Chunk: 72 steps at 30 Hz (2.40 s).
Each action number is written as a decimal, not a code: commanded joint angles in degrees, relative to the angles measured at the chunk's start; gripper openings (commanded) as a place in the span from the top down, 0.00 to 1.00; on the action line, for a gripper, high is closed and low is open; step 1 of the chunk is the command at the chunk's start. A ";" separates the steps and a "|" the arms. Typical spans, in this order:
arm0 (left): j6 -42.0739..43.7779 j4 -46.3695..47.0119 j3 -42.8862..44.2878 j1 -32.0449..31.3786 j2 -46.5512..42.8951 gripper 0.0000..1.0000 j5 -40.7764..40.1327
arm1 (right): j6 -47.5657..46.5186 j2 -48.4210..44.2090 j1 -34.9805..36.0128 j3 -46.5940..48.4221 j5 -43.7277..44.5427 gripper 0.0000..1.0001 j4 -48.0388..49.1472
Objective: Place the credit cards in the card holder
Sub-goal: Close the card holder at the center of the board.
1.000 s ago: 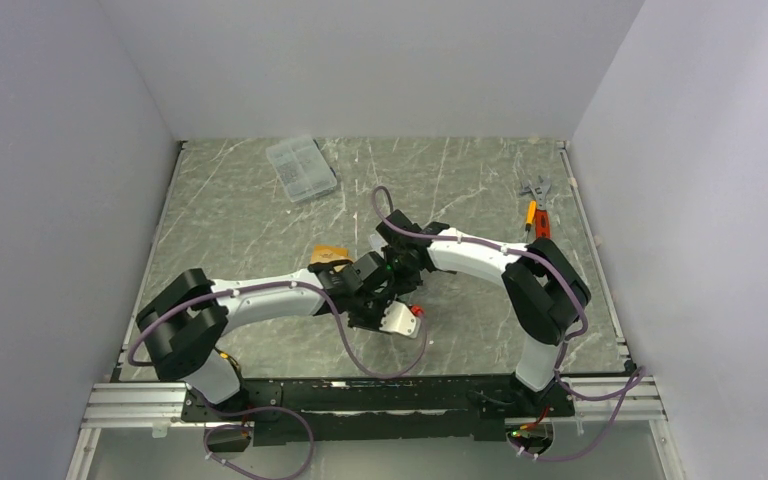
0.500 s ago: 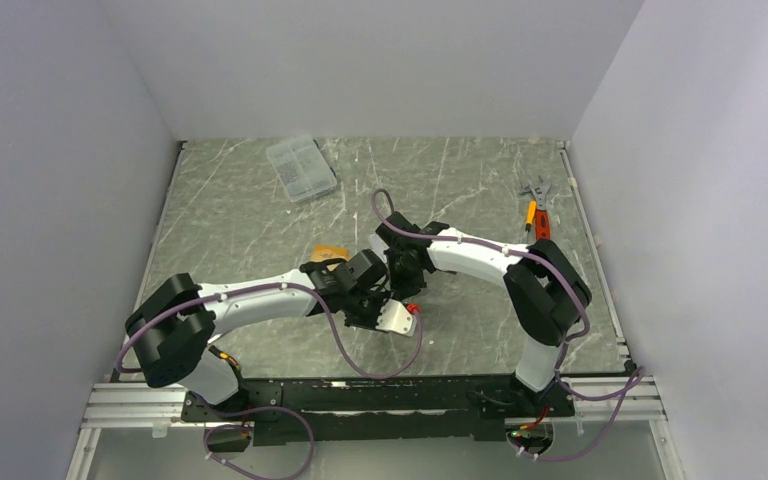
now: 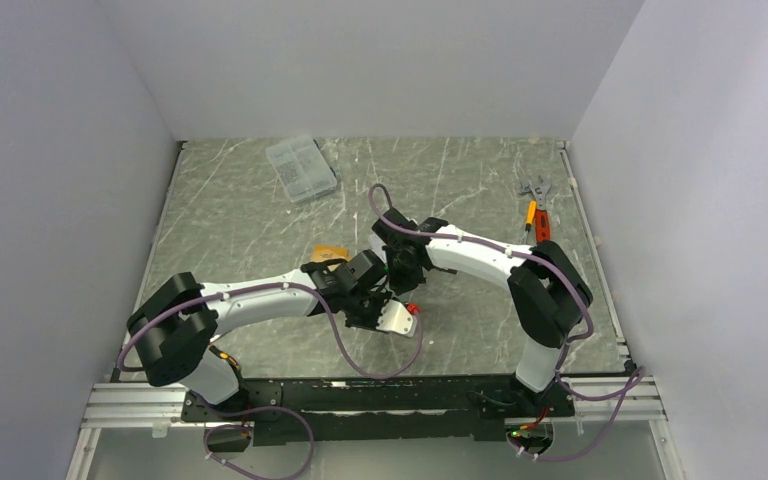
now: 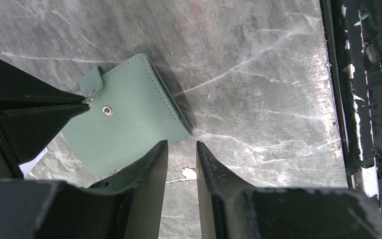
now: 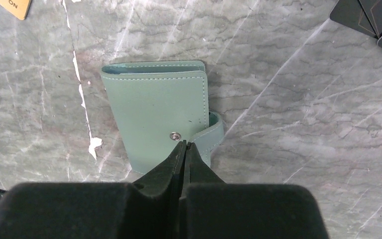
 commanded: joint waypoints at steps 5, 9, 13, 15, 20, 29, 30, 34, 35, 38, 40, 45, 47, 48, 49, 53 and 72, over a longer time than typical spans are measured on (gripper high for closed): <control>-0.28 2.35 0.03 0.15 2.44 0.67 0.78 | 0.66 -1.98 0.77 2.30 1.94 1.00 -1.98; -0.15 3.83 0.70 0.17 4.88 0.67 -0.04 | 2.02 -2.16 0.75 0.63 -0.31 1.00 0.45; 0.17 5.02 0.69 0.17 5.90 0.67 -0.93 | 2.96 -1.91 0.73 -0.03 -0.72 1.00 1.52; 0.24 5.40 0.46 0.17 5.98 0.67 -1.22 | 3.23 -1.95 0.70 -0.37 -1.10 1.00 2.18; 0.49 5.27 0.39 0.16 5.98 0.68 -1.25 | 3.94 -1.49 0.59 -1.06 -1.39 1.00 3.53; 0.79 4.42 0.12 0.17 5.57 0.69 -0.92 | 4.78 -0.82 0.47 -2.82 0.02 1.00 4.90; 0.74 4.36 0.13 0.17 5.61 0.69 -0.91 | 4.97 -0.83 0.49 -3.08 0.00 1.00 5.18; 0.87 4.06 0.22 0.25 5.31 0.69 -0.69 | 5.67 -1.14 0.50 -3.88 -0.29 1.00 6.37; 0.97 3.95 0.22 0.25 5.31 0.69 -0.68 | 5.85 -1.27 0.49 -3.98 -0.32 1.00 6.53; 1.13 3.85 0.18 0.22 5.49 0.69 -0.70 | 6.32 -1.80 0.46 -4.32 0.18 1.00 7.02; 1.11 3.77 0.33 0.26 5.57 0.69 -0.63 | 6.69 -2.15 0.52 -4.45 0.81 1.00 6.99; 1.10 3.59 0.37 0.25 5.73 0.69 -0.33 | 7.66 -3.19 0.49 -4.87 2.38 1.00 7.07; 1.15 3.55 0.26 0.19 5.76 0.70 -0.36 | 7.98 -3.63 0.37 -5.20 2.57 1.00 7.41; 1.19 3.57 0.23 0.23 5.75 0.70 -0.33 | 8.17 -3.89 0.39 -5.41 2.61 1.00 7.70; 1.20 3.59 0.22 0.20 5.82 0.70 -0.28 | 8.48 -4.03 0.39 -5.51 2.66 1.00 7.88; 1.30 3.41 0.30 0.22 5.95 0.70 -0.12 | 9.19 -4.63 0.32 -6.06 2.96 1.00 8.74; 1.54 3.13 0.34 0.26 6.30 0.71 0.16 | 10.07 -2.82 0.54 -7.15 1.12 1.00 11.09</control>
